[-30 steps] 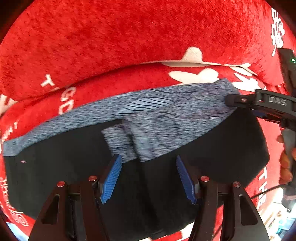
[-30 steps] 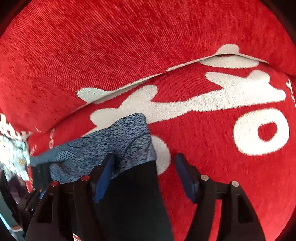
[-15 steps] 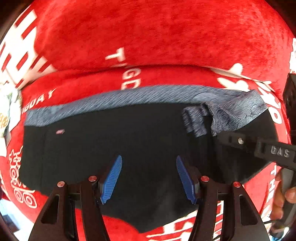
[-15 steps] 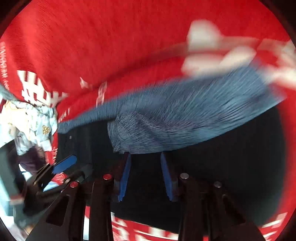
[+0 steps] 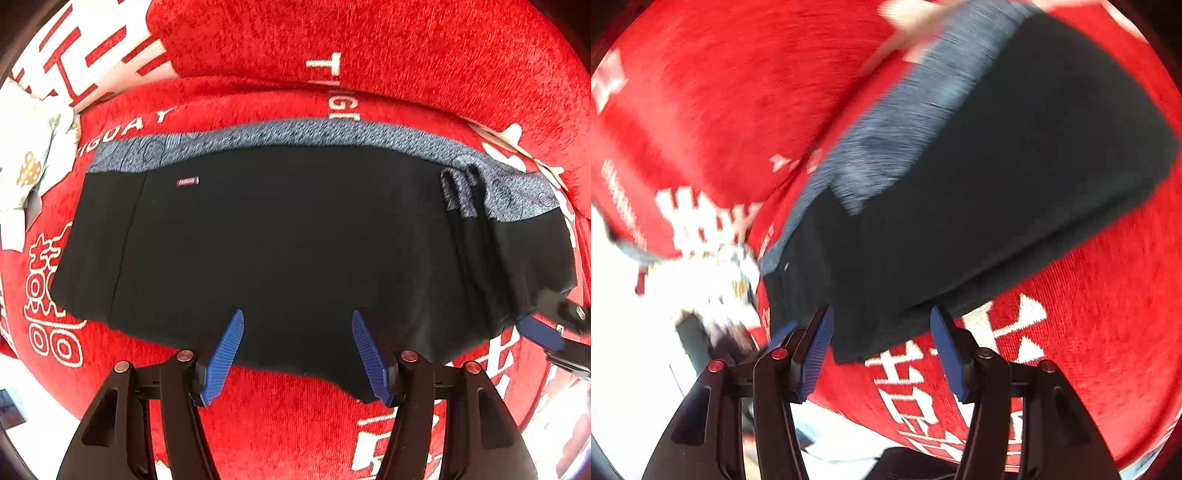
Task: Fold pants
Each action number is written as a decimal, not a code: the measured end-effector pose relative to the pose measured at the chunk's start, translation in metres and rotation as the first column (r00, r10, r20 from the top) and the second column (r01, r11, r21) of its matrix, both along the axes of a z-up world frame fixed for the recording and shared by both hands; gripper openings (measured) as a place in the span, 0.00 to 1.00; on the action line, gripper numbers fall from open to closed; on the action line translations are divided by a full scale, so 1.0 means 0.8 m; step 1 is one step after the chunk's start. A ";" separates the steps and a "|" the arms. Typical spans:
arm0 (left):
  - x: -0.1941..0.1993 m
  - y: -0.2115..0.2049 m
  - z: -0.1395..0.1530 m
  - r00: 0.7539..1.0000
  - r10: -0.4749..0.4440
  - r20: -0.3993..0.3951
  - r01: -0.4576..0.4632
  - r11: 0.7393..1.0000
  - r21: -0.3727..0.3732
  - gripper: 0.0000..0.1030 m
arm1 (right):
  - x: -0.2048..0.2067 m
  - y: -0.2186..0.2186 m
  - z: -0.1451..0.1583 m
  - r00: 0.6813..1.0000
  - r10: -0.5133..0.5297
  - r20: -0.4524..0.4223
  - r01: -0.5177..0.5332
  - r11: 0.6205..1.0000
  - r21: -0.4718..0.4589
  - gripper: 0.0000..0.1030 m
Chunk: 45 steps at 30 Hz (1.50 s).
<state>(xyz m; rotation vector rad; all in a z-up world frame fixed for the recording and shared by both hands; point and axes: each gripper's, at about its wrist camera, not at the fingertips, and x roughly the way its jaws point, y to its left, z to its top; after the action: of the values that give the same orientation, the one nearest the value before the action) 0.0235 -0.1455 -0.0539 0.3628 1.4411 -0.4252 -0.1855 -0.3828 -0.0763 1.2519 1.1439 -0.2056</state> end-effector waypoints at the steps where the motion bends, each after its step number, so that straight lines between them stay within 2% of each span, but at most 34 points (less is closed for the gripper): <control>1: -0.001 0.000 0.000 1.000 0.000 -0.001 0.000 1.000 0.001 0.61 | 0.003 0.002 -0.010 0.999 -0.044 -0.007 0.044 0.999 0.016 0.33; 2: -0.002 0.003 0.000 1.000 -0.002 -0.001 0.002 1.000 0.001 0.61 | 0.001 -0.001 -0.016 0.996 -0.086 -0.007 0.086 0.996 0.032 0.15; 3: -0.003 0.005 0.001 1.000 -0.003 -0.002 0.003 1.000 0.001 0.61 | 0.001 -0.002 -0.020 0.995 -0.104 -0.003 0.104 0.993 0.053 0.10; 5: -0.004 0.013 0.002 1.000 -0.002 -0.006 0.002 1.000 0.010 0.61 | 0.009 0.005 -0.021 0.996 -0.082 -0.029 0.082 0.996 0.019 0.10; 9: 0.000 0.026 0.005 1.000 0.012 -0.009 -0.012 0.999 0.036 0.61 | 0.028 0.025 0.002 0.995 0.063 -0.072 -0.067 0.996 -0.053 0.17; 11: 0.001 0.031 0.007 1.000 0.020 -0.016 -0.019 0.999 0.038 0.62 | 0.040 0.044 0.013 0.988 0.136 -0.080 -0.142 0.987 -0.075 0.18; 12: 0.001 0.034 0.007 0.999 0.026 -0.022 -0.025 0.999 0.042 0.66 | 0.043 0.054 0.020 0.980 0.178 -0.085 -0.186 0.977 -0.101 0.24; 13: 0.001 0.035 0.008 0.999 0.033 -0.022 -0.031 0.998 0.045 0.78 | 0.047 0.062 0.024 0.974 0.206 -0.091 -0.216 0.969 -0.123 0.35; 15: 0.002 0.041 0.011 0.999 0.041 -0.009 -0.041 0.998 0.039 0.80 | 0.053 0.082 0.035 0.956 0.272 -0.107 -0.287 0.942 -0.172 0.47; 19: 0.006 0.052 0.012 0.998 0.056 -0.023 -0.055 0.998 0.028 0.81 | 0.063 0.111 0.042 0.931 0.344 -0.124 -0.363 0.910 -0.198 0.53; 22: 0.010 0.059 0.006 0.997 0.059 -0.048 -0.058 0.998 0.039 0.98 | 0.070 0.129 0.039 0.913 0.379 -0.149 -0.403 0.892 -0.204 0.63; 24: 0.011 0.064 0.006 0.997 0.065 -0.046 -0.063 0.997 0.039 0.98 | 0.074 0.139 0.040 0.905 0.394 -0.162 -0.423 0.879 -0.219 0.66; 27: 0.014 0.077 0.004 0.995 0.078 -0.054 -0.076 0.996 0.036 0.98 | 0.083 0.153 0.041 0.894 0.415 -0.170 -0.446 0.862 -0.239 0.77; 29: 0.019 0.089 0.001 0.993 0.093 -0.069 -0.091 0.995 0.034 0.98 | 0.087 0.160 0.042 0.884 0.430 -0.182 -0.465 0.847 -0.258 0.80; 32: 0.025 0.105 -0.004 0.989 0.119 -0.086 -0.116 0.993 0.034 0.98 | 0.097 0.175 0.041 0.858 0.456 -0.237 -0.513 0.795 -0.325 0.89; 33: 0.028 0.112 -0.006 0.988 0.128 -0.092 -0.125 0.992 0.034 0.98 | 0.101 0.180 0.042 0.845 0.465 -0.264 -0.533 0.766 -0.359 0.98; 36: 0.035 0.128 -0.010 0.985 0.145 -0.098 -0.142 0.989 0.042 0.98 | 0.112 0.194 0.043 0.817 0.497 -0.294 -0.577 0.713 -0.400 1.00; 45: 0.064 0.183 -0.025 0.968 0.223 -0.118 -0.219 0.975 0.046 0.98 | 0.134 0.208 0.024 0.788 0.514 -0.339 -0.613 0.706 -0.354 1.00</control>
<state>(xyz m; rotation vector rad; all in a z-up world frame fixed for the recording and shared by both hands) 0.0748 0.0005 -0.0740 0.2014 1.5909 -0.2462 -0.0782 -0.2164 -0.0572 0.4254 1.5201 -0.1264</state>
